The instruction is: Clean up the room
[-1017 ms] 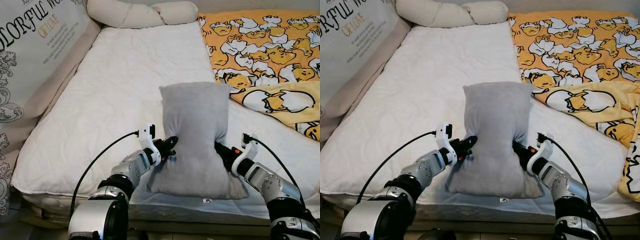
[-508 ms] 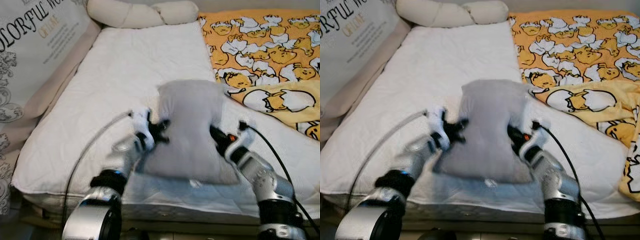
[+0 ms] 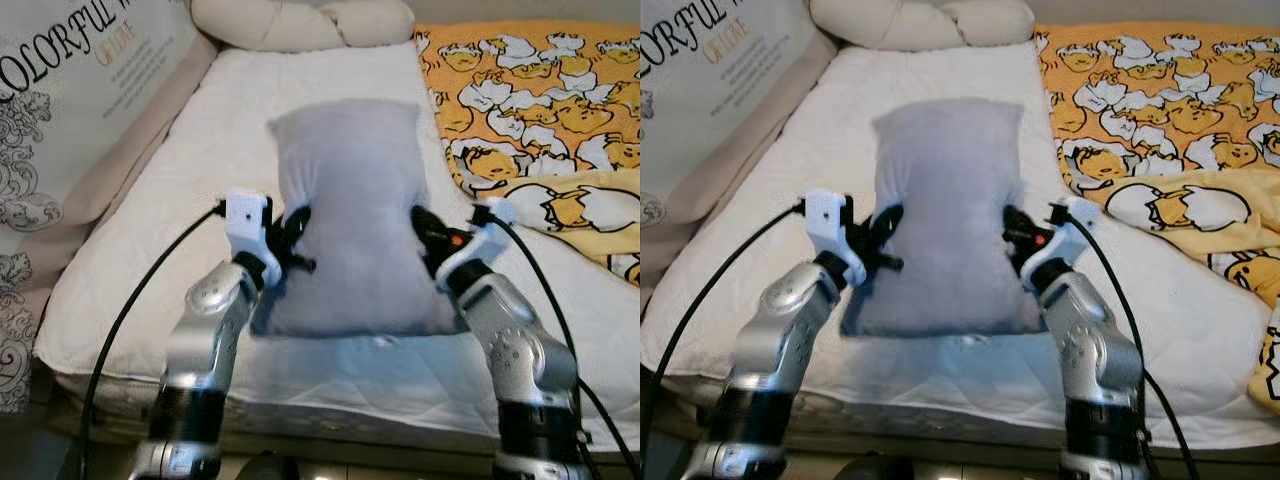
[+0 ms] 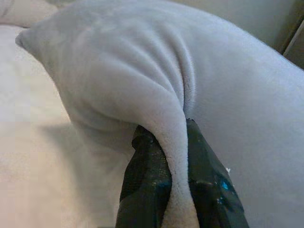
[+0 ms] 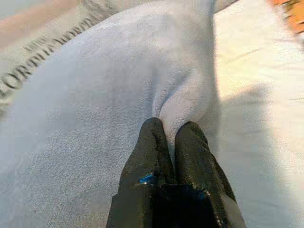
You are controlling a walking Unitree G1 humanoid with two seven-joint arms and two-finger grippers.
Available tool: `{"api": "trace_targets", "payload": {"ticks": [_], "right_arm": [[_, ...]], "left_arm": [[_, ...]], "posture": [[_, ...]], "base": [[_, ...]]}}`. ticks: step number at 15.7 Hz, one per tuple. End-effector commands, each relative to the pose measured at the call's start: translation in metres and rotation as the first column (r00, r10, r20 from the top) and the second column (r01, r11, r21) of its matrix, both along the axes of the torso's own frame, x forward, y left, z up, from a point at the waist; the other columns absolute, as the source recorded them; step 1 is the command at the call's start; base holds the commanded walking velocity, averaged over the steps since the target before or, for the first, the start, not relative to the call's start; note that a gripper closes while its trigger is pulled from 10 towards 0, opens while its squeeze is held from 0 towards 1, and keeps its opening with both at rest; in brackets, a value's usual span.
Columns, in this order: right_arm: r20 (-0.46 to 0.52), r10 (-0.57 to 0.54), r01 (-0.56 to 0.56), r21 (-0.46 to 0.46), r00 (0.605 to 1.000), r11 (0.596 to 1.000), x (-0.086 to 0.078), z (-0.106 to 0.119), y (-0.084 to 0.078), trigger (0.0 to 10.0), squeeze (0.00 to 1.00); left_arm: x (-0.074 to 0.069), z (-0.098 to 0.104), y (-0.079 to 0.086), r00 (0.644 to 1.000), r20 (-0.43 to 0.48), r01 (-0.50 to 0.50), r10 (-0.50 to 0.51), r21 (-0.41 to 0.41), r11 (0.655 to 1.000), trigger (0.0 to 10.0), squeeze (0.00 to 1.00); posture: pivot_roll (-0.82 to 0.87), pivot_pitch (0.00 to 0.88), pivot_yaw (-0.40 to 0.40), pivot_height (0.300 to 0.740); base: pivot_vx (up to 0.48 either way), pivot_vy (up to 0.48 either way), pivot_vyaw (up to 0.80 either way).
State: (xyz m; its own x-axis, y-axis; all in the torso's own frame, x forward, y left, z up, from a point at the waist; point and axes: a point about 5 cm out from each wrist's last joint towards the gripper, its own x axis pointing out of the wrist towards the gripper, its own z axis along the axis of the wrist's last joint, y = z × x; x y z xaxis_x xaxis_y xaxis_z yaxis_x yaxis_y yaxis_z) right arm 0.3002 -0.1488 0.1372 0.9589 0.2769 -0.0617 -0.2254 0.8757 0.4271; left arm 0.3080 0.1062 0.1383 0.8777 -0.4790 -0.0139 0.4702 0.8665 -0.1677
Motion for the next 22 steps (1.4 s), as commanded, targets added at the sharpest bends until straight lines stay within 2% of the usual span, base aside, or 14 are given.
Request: {"api": "trace_targets", "payload": {"ticks": [1, 3, 5, 8, 11, 14, 17, 22], "right_arm": [[0.03, 0.004, -0.003, -0.045, 1.0, 0.999, -0.002, 0.006, 0.003, 10.0, 0.0], [0.005, 0.018, -0.017, -0.163, 1.0, 0.986, -0.009, -0.001, 0.007, 10.0, 0.0], [0.014, -0.042, 0.044, -0.191, 0.999, 0.981, -0.011, -0.003, 0.007, 10.0, 0.0], [0.018, -0.073, 0.075, -0.124, 0.997, 0.989, -0.013, 0.0, 0.007, 10.0, 0.0], [0.014, -0.104, 0.105, -0.162, 0.994, 0.981, -0.013, -0.005, 0.007, 10.0, 0.0], [0.0, -0.078, 0.077, -0.12, 0.997, 0.99, -0.014, -0.005, 0.014, 10.0, 0.0], [-0.023, -0.077, 0.074, -0.125, 0.997, 0.989, -0.014, -0.008, 0.015, 10.0, 0.0], [0.017, -0.032, 0.034, -0.166, 0.999, 0.985, -0.011, -0.003, 0.021, 10.0, 0.0]], "left_arm": [[-0.002, 0.011, -0.002, 0.999, 0.05, 0.0, -0.002, 0.027, 1.0, 10.0, 0.0], [-0.008, 0.007, 0.002, 0.999, 0.007, -0.041, 0.04, 0.089, 0.995, 10.0, 0.0], [-0.012, 0.01, 0.005, 0.998, 0.035, -0.063, 0.059, 0.119, 0.991, 10.0, 0.0], [-0.014, 0.015, 0.005, 0.995, 0.062, -0.084, 0.075, 0.159, 0.984, 10.0, 0.0], [-0.017, 0.016, 0.003, 0.995, 0.046, -0.099, 0.093, 0.153, 0.983, 10.0, 0.0], [-0.02, 0.015, 0.003, 0.995, 0.04, -0.096, 0.091, 0.17, 0.981, 10.0, 0.0], [-0.019, 0.016, 0.004, 0.994, 0.035, -0.113, 0.108, 0.187, 0.976, 10.0, 0.0], [-0.023, 0.013, 0.012, 0.99, 0.027, -0.144, 0.142, 0.191, 0.971, 10.0, 0.0]], "posture": [[0.01, 0.0, 0.064, 0.74], [0.0, 0.0, 0.069, 0.74], [0.01, 0.0, 0.065, 0.74], [0.01, 0.0, 0.069, 0.74], [0.02, 0.0, 0.072, 0.74], [0.03, 0.0, 0.07, 0.74], [0.04, 0.0, 0.065, 0.74], [0.05, 0.0, 0.048, 0.74]], "base": [[0.0, 0.0, 0.0], [0.0, 0.0, 0.0], [0.0, 0.0, 0.0], [0.0, 0.105, 0.0], [0.0, 0.324, 0.0], [0.0, 0.356, 0.0], [0.0, 0.361, 0.0], [0.0, 0.362, 0.0]]}}
